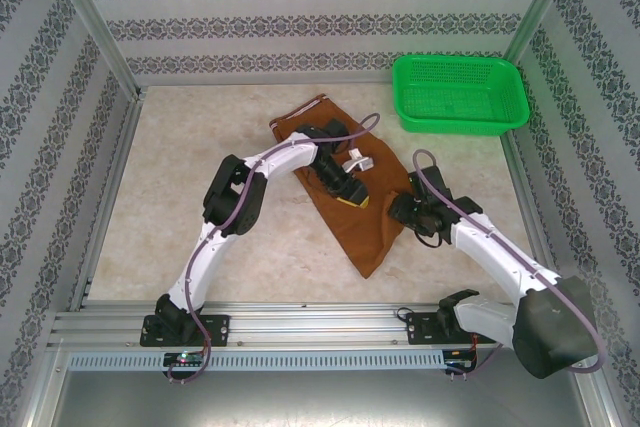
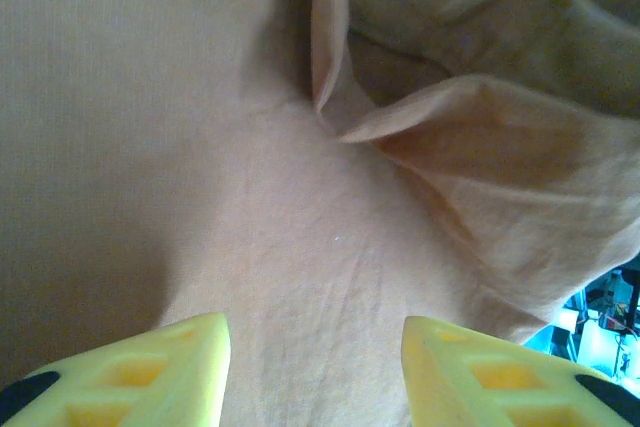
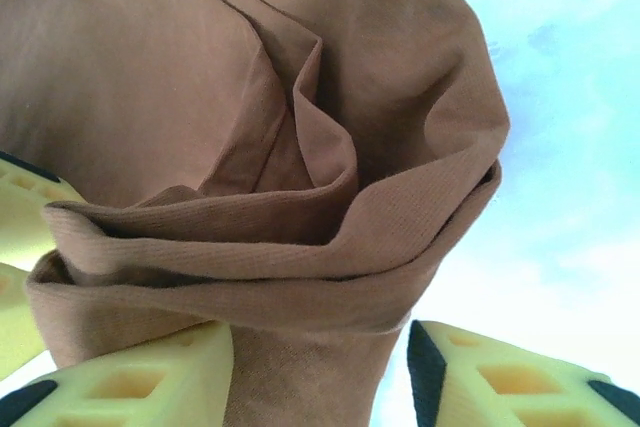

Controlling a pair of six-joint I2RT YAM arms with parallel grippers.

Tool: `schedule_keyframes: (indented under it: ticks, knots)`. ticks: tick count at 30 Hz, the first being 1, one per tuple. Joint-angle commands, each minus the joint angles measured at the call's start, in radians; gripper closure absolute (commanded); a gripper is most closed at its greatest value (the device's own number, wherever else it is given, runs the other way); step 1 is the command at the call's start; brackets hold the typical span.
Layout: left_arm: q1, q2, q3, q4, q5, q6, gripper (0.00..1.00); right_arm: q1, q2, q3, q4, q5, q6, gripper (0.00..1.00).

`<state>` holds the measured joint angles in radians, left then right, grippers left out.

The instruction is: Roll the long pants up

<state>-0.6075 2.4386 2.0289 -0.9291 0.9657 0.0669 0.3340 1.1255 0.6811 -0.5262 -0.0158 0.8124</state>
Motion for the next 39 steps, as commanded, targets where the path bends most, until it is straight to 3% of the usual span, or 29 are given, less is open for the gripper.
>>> schedule_keyframes:
  ticks: [1, 3, 4, 5, 7, 10, 14, 17, 20, 22, 23, 25, 28, 30, 32, 34, 35, 37, 39]
  knots:
    - [-0.01, -0.051, -0.047, 0.012, -0.019, 0.001, 0.51, 0.024, -0.058, 0.064, -0.09, 0.045, -0.002, 0.43]
    - [-0.023, -0.054, -0.062, 0.018, -0.03, 0.006, 0.48, 0.027, -0.123, 0.06, -0.142, 0.06, 0.003, 0.39]
    - [-0.035, -0.052, -0.075, 0.032, -0.04, -0.002, 0.29, 0.027, -0.159, 0.054, -0.172, 0.065, 0.007, 0.38]
    - [-0.049, -0.05, -0.088, 0.05, -0.039, -0.009, 0.01, 0.028, -0.198, 0.046, -0.207, 0.077, 0.015, 0.38]
    - [-0.075, -0.043, -0.1, 0.079, -0.019, -0.022, 0.0, 0.027, -0.269, 0.013, -0.238, 0.085, 0.022, 0.38]
    - [-0.095, -0.052, -0.151, 0.215, 0.021, -0.152, 0.0, 0.023, -0.363, -0.035, -0.278, 0.102, 0.048, 0.39]
    - [-0.132, -0.183, -0.271, 0.424, 0.028, -0.3, 0.0, 0.021, -0.425, -0.067, -0.29, 0.094, 0.062, 0.4]
    - [-0.173, -0.312, -0.343, 0.501, -0.121, -0.4, 0.0, 0.019, -0.431, -0.072, -0.284, 0.095, 0.067, 0.4]
    - [-0.207, -0.389, -0.431, 0.589, -0.18, -0.457, 0.0, 0.019, -0.428, -0.077, -0.268, 0.107, 0.07, 0.41]
    - [-0.212, -0.357, -0.387, 0.465, -0.239, -0.535, 0.0, 0.019, -0.429, -0.084, -0.259, 0.123, 0.078, 0.41]
    - [-0.21, -0.314, -0.343, 0.363, -0.21, -0.524, 0.0, 0.019, -0.43, -0.087, -0.256, 0.13, 0.081, 0.41]
    - [-0.222, -0.329, -0.401, 0.375, -0.174, -0.495, 0.0, 0.02, -0.434, -0.096, -0.249, 0.138, 0.091, 0.41]
    - [-0.227, -0.374, -0.432, 0.304, -0.262, -0.452, 0.0, 0.018, -0.438, -0.122, -0.24, 0.148, 0.102, 0.41]
    - [-0.221, -0.395, -0.416, 0.232, -0.36, -0.386, 0.1, 0.014, -0.429, -0.143, -0.226, 0.139, 0.107, 0.41]
    - [-0.213, -0.393, -0.378, 0.158, -0.494, -0.332, 0.28, 0.01, -0.41, -0.163, -0.218, 0.134, 0.113, 0.41]
    - [-0.211, -0.371, -0.349, 0.118, -0.605, -0.263, 0.24, 0.004, -0.386, -0.18, -0.201, 0.125, 0.116, 0.41]
    - [-0.209, -0.361, -0.351, 0.125, -0.642, -0.232, 0.17, 0.0, -0.374, -0.188, -0.189, 0.121, 0.116, 0.41]
    - [-0.193, -0.315, -0.335, 0.122, -0.689, -0.208, 0.11, -0.01, -0.353, -0.207, -0.152, 0.107, 0.109, 0.41]
    - [-0.163, -0.257, -0.316, 0.12, -0.68, -0.195, 0.12, -0.029, -0.316, -0.213, -0.129, 0.096, 0.098, 0.41]
